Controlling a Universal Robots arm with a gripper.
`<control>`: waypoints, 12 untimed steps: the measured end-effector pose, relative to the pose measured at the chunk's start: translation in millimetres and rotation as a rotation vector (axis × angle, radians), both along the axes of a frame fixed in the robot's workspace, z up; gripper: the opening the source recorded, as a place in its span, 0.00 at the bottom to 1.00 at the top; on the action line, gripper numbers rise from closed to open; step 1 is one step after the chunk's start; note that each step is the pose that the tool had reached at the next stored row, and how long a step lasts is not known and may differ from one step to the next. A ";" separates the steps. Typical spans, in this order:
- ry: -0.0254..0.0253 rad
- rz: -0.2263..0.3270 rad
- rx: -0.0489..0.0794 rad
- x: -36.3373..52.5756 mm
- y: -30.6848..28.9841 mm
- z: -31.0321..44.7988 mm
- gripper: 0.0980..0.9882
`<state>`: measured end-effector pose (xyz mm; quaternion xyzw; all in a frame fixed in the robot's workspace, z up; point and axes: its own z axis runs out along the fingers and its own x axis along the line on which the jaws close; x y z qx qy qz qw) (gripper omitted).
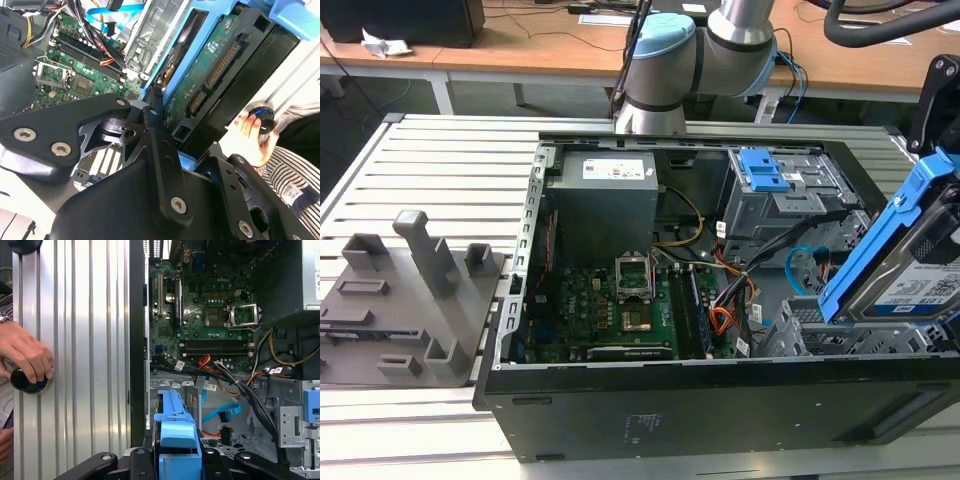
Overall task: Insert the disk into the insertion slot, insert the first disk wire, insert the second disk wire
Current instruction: 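Insert the disk into the insertion slot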
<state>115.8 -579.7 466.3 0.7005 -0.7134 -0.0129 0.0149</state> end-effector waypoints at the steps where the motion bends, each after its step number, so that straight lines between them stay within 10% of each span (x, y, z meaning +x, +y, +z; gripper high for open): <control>1: 0.0000 0.000 0.000 0.0 0.0 -0.6 0.30; 12: 0.0000 0.000 0.000 0.0 0.0 -4.3 0.30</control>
